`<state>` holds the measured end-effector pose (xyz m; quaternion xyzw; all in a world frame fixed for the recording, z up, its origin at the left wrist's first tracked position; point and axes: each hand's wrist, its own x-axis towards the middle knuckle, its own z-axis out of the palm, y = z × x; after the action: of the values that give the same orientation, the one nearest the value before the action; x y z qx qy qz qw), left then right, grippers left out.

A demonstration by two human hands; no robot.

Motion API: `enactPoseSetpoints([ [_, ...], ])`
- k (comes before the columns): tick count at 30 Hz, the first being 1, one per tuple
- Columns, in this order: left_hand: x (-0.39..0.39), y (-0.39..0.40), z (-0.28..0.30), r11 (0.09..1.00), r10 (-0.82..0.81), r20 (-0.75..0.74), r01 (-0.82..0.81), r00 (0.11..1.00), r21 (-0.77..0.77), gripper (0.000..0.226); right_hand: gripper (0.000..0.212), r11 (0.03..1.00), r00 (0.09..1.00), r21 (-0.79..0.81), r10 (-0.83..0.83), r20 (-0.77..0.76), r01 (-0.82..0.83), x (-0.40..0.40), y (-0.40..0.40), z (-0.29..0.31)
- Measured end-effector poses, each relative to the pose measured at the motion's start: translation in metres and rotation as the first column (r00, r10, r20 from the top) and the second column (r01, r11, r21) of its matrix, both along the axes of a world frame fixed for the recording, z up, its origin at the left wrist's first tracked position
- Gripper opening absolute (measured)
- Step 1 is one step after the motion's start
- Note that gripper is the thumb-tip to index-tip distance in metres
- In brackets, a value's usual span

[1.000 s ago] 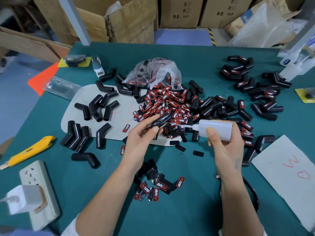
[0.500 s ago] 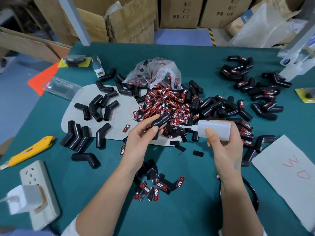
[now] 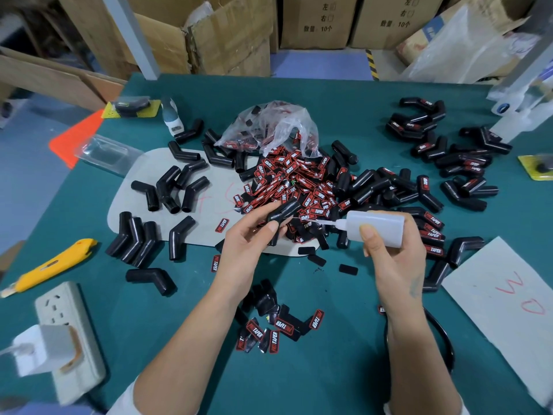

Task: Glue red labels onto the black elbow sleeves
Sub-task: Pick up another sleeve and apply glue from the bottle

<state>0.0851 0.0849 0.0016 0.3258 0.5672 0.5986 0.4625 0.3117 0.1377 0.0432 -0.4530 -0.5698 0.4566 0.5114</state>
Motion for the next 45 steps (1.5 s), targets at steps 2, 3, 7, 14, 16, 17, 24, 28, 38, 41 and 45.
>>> enactPoseSetpoints([
  [2,0.0002,0.0001,0.0001,1.0,0.006,-0.007,-0.006,1.0,0.006,0.038,0.013,1.0,1.0,-0.006,-0.02,-0.014,0.02,0.0022,0.0015,-0.0012],
  [3,0.0003,0.0003,0.0004,1.0,0.009,-0.015,-0.009,1.0,0.007,0.038,0.012,1.0,0.999,-0.011,-0.026,-0.02,0.026,0.003,0.002,-0.0017],
  [7,-0.0003,0.0002,0.0007,1.0,0.009,-0.042,-0.008,0.999,0.012,0.039,0.014,1.0,1.0,-0.017,-0.014,-0.019,0.014,0.0011,0.0014,-0.0029],
  [14,-0.001,-0.0004,0.0011,1.0,0.012,-0.057,-0.011,0.998,0.011,0.039,0.018,0.999,0.999,-0.023,-0.041,-0.005,0.041,0.0031,0.002,-0.002],
  [16,-0.0009,-0.0004,0.0012,1.0,0.011,-0.057,-0.011,0.998,0.011,0.038,0.02,0.999,0.999,-0.025,-0.033,-0.003,0.033,0.0026,0.0012,-0.0019],
  [17,-0.001,-0.0004,0.0013,1.0,0.012,-0.056,-0.011,0.998,0.012,0.038,0.022,0.999,0.999,-0.024,-0.041,-0.005,0.041,0.003,0.0016,-0.0016],
  [24,-0.0009,-0.0002,0.0012,1.0,0.006,-0.052,-0.005,0.999,0.012,0.038,0.021,0.999,0.999,-0.023,-0.036,-0.008,0.036,0.0027,0.0016,-0.0016],
  [28,-0.0014,-0.0001,0.0015,1.0,0.005,-0.04,-0.005,0.999,0.015,0.037,0.019,0.997,0.997,-0.024,-0.068,-0.02,0.068,0.0048,0.0031,-0.0009],
  [38,-0.0011,-0.0003,0.0,1.0,0.006,-0.055,-0.005,0.998,0.018,0.038,0.018,0.997,0.997,-0.025,-0.078,-0.028,0.077,0.0051,0.0028,-0.0009],
  [41,-0.0011,-0.0005,0.001,1.0,0.007,-0.049,-0.006,0.999,0.015,0.038,0.021,0.997,0.997,-0.027,-0.073,-0.015,0.073,0.0042,0.0023,-0.0017],
  [45,-0.0013,-0.0005,0.0018,1.0,0.012,-0.047,-0.011,0.999,0.021,0.038,0.02,0.996,0.996,-0.028,-0.089,-0.021,0.088,0.0054,0.0039,-0.002],
])
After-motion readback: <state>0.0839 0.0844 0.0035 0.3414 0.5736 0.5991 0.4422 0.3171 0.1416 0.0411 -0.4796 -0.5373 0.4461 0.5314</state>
